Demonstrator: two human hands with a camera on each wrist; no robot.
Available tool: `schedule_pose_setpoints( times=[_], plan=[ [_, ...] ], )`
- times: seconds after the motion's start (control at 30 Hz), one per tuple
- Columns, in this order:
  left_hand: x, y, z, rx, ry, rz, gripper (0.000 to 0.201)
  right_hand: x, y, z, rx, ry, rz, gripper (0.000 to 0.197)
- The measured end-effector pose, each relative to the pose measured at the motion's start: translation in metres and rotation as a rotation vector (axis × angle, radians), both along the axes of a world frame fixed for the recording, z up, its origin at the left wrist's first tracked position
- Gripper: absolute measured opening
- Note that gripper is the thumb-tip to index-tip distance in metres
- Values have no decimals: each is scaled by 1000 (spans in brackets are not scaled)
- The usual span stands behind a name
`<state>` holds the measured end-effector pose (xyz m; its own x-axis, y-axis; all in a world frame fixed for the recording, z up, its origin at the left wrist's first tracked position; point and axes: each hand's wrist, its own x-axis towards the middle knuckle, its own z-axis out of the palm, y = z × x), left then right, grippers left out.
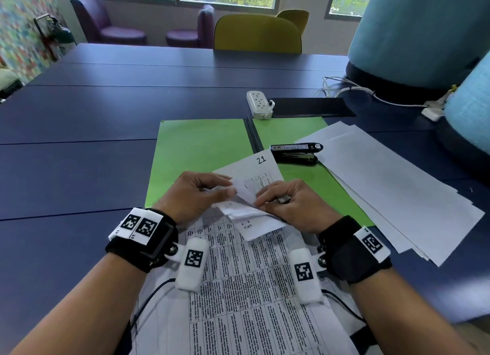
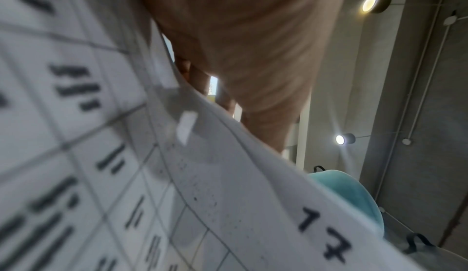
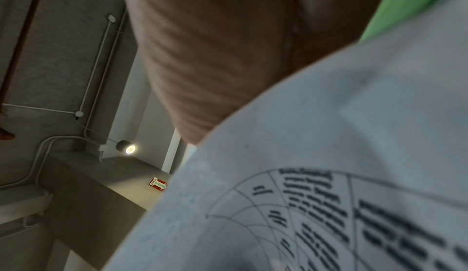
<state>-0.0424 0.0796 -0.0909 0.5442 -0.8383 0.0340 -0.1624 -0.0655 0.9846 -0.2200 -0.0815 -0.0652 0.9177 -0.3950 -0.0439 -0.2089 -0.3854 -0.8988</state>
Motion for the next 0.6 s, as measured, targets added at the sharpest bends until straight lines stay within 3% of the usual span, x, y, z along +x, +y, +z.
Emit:
schedule_pose_setpoints(
  times=[0.37,0.6],
  plan=[
    [3,-2,-7,-7,42,20,11,-2,1,3,-18,28,32,14],
    [6,-1,-12,17,8,32,30,-1,0,-2,-14,3,-1,9]
  ],
)
